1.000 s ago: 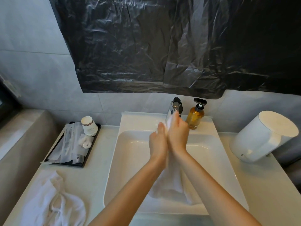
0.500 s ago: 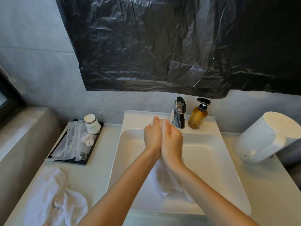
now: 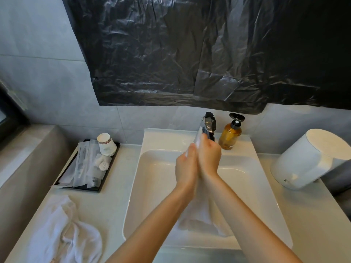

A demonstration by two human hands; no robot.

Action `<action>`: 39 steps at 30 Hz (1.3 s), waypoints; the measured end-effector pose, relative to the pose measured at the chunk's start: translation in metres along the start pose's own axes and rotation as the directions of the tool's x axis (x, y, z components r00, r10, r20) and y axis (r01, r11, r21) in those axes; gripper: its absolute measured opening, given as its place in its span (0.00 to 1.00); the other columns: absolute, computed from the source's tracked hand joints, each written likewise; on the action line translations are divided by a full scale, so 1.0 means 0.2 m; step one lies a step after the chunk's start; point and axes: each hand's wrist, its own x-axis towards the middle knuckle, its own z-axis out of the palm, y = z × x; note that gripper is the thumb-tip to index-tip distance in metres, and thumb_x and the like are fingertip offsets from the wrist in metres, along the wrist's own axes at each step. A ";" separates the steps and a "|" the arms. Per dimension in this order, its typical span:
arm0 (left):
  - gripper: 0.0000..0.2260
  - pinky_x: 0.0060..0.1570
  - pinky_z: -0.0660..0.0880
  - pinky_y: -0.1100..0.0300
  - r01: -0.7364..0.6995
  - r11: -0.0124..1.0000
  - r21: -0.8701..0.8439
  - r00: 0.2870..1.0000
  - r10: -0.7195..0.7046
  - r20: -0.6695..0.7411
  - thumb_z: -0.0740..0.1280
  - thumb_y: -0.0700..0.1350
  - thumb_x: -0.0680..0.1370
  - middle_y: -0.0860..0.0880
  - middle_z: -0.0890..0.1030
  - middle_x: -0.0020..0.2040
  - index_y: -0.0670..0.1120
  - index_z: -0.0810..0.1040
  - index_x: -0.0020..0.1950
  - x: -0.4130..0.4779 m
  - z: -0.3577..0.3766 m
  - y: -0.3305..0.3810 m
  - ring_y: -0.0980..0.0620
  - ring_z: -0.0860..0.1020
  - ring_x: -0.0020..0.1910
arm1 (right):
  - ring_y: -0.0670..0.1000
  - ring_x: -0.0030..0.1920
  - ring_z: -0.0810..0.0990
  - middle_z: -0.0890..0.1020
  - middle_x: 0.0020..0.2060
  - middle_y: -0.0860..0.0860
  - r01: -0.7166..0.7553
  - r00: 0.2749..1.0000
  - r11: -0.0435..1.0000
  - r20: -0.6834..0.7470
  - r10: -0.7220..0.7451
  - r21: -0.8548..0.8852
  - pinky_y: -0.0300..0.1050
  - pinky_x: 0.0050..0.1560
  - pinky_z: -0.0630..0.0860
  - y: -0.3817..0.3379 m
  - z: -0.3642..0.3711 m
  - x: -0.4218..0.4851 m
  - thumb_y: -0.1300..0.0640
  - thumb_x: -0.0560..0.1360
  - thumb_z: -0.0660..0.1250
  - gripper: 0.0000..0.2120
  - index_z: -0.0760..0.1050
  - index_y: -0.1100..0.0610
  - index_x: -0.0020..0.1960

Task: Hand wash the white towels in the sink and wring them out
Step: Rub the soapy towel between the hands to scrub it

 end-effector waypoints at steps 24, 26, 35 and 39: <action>0.17 0.29 0.68 0.66 -0.024 1.000 0.004 0.996 0.025 -0.081 0.57 0.46 0.83 0.52 0.75 0.28 0.47 0.69 0.33 0.08 -0.03 0.03 0.56 0.73 0.29 | 0.55 0.42 0.80 0.83 0.37 0.54 0.093 0.996 0.992 0.024 -0.091 -0.088 0.49 0.45 0.75 0.09 0.03 -0.17 0.49 0.81 0.57 0.18 0.75 0.55 0.37; 0.19 0.31 0.67 0.61 -0.011 0.999 -0.039 0.996 0.008 -0.088 0.57 0.45 0.82 0.53 0.71 0.22 0.46 0.67 0.30 0.10 -0.06 0.05 0.54 0.70 0.27 | 0.51 0.38 0.79 0.82 0.34 0.51 0.139 0.984 0.986 0.122 -0.127 -0.093 0.45 0.42 0.74 0.09 0.02 -0.23 0.48 0.81 0.57 0.19 0.77 0.53 0.36; 0.18 0.31 0.69 0.62 -0.014 0.999 -0.041 0.993 0.009 -0.115 0.57 0.45 0.82 0.50 0.74 0.28 0.45 0.69 0.32 0.10 -0.07 0.03 0.51 0.73 0.32 | 0.49 0.35 0.75 0.75 0.27 0.43 0.201 0.961 0.972 0.218 -0.172 -0.123 0.44 0.39 0.71 0.16 0.05 -0.17 0.48 0.80 0.57 0.19 0.73 0.51 0.32; 0.16 0.33 0.71 0.62 0.042 0.995 -0.093 0.998 -0.046 -0.042 0.58 0.47 0.82 0.52 0.77 0.29 0.44 0.75 0.36 0.03 -0.03 0.00 0.55 0.76 0.32 | 0.49 0.30 0.71 0.72 0.23 0.47 0.097 0.982 0.992 0.170 -0.083 -0.076 0.44 0.35 0.68 0.05 0.00 -0.06 0.53 0.79 0.60 0.20 0.68 0.55 0.28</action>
